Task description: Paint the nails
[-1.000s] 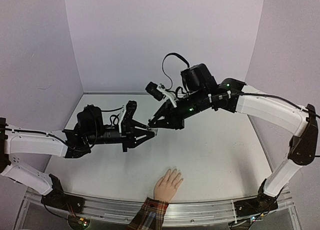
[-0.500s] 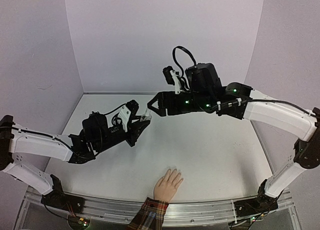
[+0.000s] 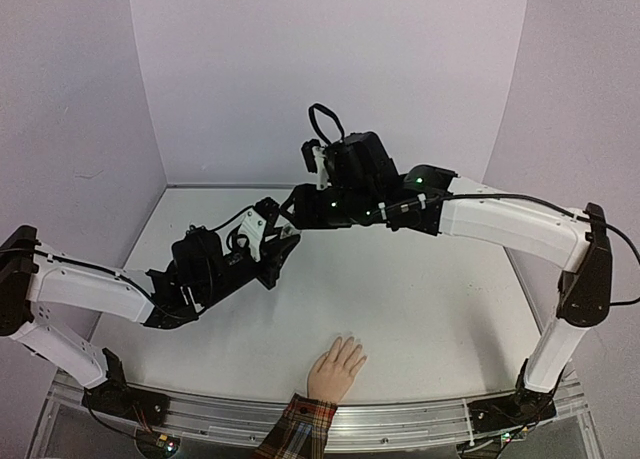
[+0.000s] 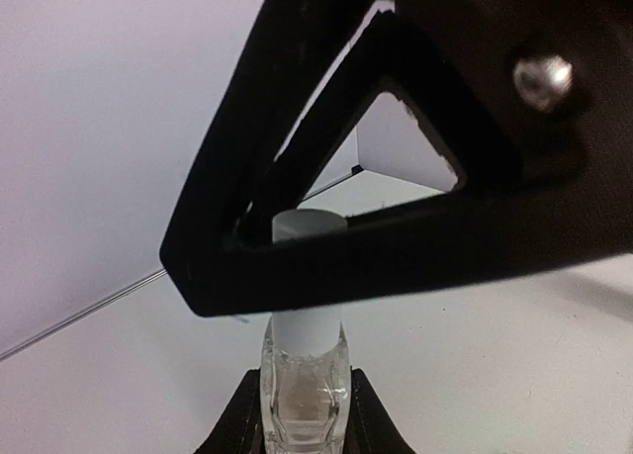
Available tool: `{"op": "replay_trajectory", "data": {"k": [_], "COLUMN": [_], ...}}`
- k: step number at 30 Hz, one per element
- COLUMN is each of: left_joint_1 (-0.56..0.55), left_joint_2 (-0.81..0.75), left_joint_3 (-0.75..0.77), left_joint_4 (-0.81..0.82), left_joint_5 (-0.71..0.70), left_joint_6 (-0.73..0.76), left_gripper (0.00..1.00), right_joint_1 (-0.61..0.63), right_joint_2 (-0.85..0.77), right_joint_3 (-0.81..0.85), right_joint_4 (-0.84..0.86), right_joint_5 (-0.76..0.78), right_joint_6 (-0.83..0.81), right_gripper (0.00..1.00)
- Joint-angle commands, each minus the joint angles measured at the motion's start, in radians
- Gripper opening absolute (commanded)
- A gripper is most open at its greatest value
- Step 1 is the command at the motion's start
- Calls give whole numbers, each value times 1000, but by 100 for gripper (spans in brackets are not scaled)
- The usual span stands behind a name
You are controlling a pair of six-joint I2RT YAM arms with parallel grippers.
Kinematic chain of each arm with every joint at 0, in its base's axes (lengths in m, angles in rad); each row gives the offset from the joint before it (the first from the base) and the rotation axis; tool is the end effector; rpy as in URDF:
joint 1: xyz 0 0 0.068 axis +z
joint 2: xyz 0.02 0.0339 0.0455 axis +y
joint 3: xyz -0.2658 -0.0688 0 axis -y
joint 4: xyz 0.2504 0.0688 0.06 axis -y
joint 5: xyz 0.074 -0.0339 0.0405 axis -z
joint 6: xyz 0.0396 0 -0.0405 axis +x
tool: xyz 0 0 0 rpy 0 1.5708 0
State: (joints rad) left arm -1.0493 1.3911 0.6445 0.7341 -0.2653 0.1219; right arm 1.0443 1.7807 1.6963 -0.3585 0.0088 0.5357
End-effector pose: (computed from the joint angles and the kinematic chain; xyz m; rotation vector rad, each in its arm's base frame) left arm 0.1631 -0.2630 0.2476 0.7054 1.4433 -0.5134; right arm 0.2177 0.3738 0.3635 -0.5374 2.0913 0.9634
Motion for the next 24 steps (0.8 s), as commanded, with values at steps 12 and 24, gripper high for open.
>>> {"op": "replay_trajectory", "data": {"k": [12, 24], "left_joint_1": [170, 238], "left_joint_2": [-173, -250], "left_joint_3": [34, 27], "left_joint_4": [-53, -115], "left_joint_5": [870, 817], "left_joint_6": [-311, -261], "left_gripper": [0, 0], "right_joint_1": [-8, -30], "right_joint_2": [-158, -278], "right_joint_3": [-174, -251], "right_joint_4": [49, 120], "right_joint_5": [-642, -519], "right_joint_6": [-614, -456], "right_gripper": [0, 82]}}
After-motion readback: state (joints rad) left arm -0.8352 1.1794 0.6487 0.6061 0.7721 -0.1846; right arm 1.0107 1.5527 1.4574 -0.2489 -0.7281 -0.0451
